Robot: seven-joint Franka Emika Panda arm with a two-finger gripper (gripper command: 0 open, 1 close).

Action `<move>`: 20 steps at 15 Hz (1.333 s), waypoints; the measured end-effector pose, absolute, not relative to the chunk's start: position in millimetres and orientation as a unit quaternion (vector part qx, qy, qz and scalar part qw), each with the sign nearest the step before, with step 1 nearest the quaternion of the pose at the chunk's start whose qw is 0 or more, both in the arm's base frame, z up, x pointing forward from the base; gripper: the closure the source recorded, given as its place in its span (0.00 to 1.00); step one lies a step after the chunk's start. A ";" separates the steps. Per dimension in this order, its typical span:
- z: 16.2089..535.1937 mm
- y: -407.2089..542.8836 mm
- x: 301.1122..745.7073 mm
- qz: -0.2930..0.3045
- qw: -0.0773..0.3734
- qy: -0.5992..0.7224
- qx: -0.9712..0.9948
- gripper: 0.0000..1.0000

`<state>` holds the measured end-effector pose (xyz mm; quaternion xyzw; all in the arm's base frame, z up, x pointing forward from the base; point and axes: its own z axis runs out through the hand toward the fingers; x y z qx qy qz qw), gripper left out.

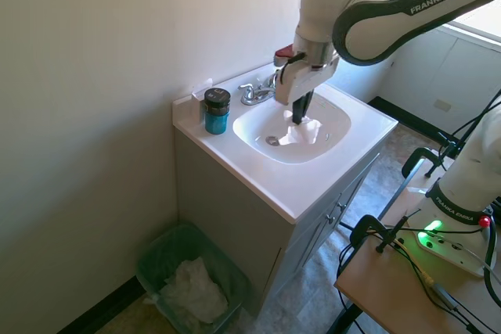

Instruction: Throw the tissue in the trash bin

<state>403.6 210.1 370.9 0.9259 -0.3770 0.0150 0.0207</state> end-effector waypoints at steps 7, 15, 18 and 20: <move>299.3 369.0 441.0 0.018 0.019 -0.326 0.945 1.00; 201.9 424.8 455.0 -0.006 0.034 -0.318 0.947 0.00; 188.4 429.4 451.8 -0.008 0.037 -0.314 0.949 0.00; 183.5 430.4 449.3 -0.008 0.042 -0.312 0.949 0.00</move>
